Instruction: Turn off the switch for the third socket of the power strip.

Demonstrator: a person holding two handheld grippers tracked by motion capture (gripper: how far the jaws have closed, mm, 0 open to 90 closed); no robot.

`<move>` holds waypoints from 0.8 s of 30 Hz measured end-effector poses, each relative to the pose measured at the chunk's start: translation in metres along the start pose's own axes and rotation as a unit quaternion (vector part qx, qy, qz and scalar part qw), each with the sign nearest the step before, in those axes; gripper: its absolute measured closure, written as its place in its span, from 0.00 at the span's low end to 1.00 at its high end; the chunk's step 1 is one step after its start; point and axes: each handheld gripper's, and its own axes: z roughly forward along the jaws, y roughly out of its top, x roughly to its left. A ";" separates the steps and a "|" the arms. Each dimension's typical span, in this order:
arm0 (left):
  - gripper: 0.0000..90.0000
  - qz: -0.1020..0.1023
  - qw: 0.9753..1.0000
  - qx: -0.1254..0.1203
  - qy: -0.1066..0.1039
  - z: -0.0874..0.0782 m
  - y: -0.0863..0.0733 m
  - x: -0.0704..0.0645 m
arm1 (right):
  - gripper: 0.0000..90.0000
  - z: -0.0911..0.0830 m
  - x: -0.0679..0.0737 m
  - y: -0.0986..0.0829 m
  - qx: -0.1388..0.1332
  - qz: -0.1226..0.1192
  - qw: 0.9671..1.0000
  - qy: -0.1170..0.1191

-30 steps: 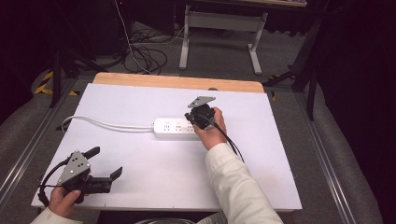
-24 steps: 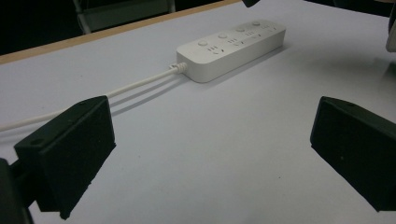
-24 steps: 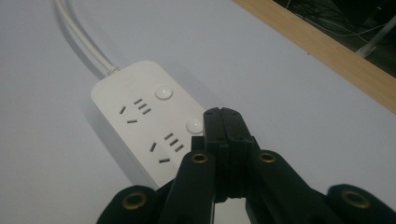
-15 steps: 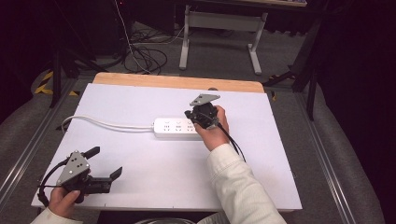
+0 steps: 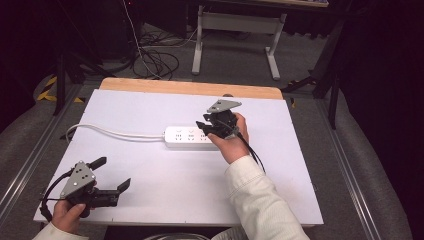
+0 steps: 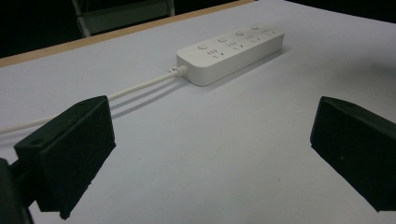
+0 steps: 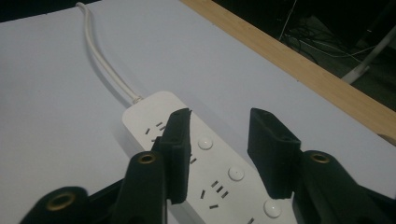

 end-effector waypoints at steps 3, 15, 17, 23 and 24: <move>0.00 0.000 1.000 0.000 0.001 0.000 0.000 0.000 | 0.55 -0.007 0.002 0.001 -0.005 0.000 1.000 0.006; 0.00 -0.010 1.000 -0.001 -0.016 -0.005 0.002 0.000 | 0.36 -0.053 0.011 -0.004 -0.030 0.006 0.999 0.011; 0.00 -0.008 1.000 0.001 -0.015 -0.005 0.002 0.000 | 0.34 -0.061 0.012 -0.008 -0.032 0.008 0.999 0.016; 0.00 -0.001 1.000 0.002 -0.006 -0.005 0.002 0.000 | 0.28 -0.085 0.013 -0.024 -0.035 0.006 0.999 0.018; 0.00 0.000 1.000 0.002 -0.006 -0.005 0.002 0.000 | 0.27 -0.089 0.013 -0.027 -0.037 0.006 0.999 0.018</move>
